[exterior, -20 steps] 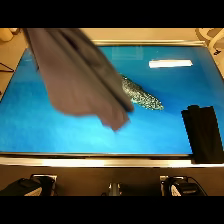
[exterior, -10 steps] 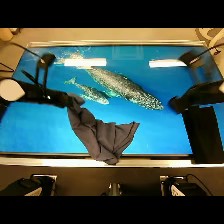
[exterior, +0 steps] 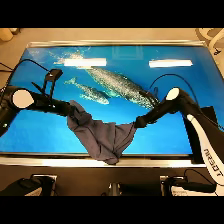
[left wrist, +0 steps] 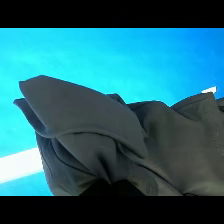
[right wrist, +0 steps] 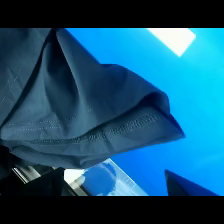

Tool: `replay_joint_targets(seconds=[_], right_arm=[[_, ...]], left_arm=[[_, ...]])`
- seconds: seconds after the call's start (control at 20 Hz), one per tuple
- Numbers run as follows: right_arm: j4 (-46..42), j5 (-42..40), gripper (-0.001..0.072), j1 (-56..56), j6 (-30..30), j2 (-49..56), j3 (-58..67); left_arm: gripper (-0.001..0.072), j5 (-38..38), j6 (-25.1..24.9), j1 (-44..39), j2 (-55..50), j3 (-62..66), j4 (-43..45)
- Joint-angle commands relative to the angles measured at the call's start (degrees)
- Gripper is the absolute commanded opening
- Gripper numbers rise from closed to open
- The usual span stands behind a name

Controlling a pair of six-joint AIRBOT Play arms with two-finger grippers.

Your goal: Fold the shirts.

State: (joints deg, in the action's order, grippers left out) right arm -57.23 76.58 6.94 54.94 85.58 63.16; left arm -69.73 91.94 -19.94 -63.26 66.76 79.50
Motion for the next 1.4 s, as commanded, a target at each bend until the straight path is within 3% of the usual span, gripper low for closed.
replay_joint_targets(seconds=[0.0, 0.45, 0.5, 0.6, 0.65, 0.75, 0.95, 1.1, 1.2, 1.35], right_arm=[[1.3, -3.2, 0.0706, 3.0, 0.8, 4.0, -0.5], [6.0, -10.1, 0.0693, 3.0, 8.2, 6.0, -0.5], [6.1, -9.7, 0.0643, 3.0, 9.1, 6.4, -0.5], [6.1, -8.3, 0.0427, 3.0, 9.8, 7.3, -0.5], [6.0, -7.2, 0.0367, 3.0, 9.3, 7.6, -0.5], [5.7, -5.5, 0.0024, 3.0, 7.4, 7.7, -0.5], [5.0, -3.5, 0.0027, 2.9, -0.7, 5.4, 2.6], [-2.2, -2.4, 0.0026, 2.9, -3.8, -1.8, 14.3], [-11.2, -3.6, 0.0026, 2.9, -3.2, -8.9, 25.9], [-30.3, -9.6, 0.0026, 2.9, 4.8, -21.7, 40.2]], left_arm=[[0.0026, 0.3, 0.0, 0.0, 0.0, -0.2, 0.1], [0.0026, 1.3, 0.0, 0.0, 0.0, -0.2, 0.0], [0.0026, 1.4, 0.0, 0.0, 0.0, -0.2, 0.0], [0.0026, 1.4, 0.0, 0.0, 0.0, -0.2, 0.0], [0.0026, 1.4, 0.0, 0.0, 0.0, -0.2, 0.0], [0.0026, 1.6, 0.0, 0.0, 0.0, -0.2, 0.0], [0.0026, 1.0, -1.6, 0.2, 0.2, 0.9, 0.1], [0.0026, -2.1, -4.8, 2.2, 0.9, 11.3, 2.1], [0.0026, -2.9, -4.7, 4.9, 1.8, 24.4, 2.9], [0.0025, -2.7, -4.3, 9.5, 3.2, 47.2, 2.9]])
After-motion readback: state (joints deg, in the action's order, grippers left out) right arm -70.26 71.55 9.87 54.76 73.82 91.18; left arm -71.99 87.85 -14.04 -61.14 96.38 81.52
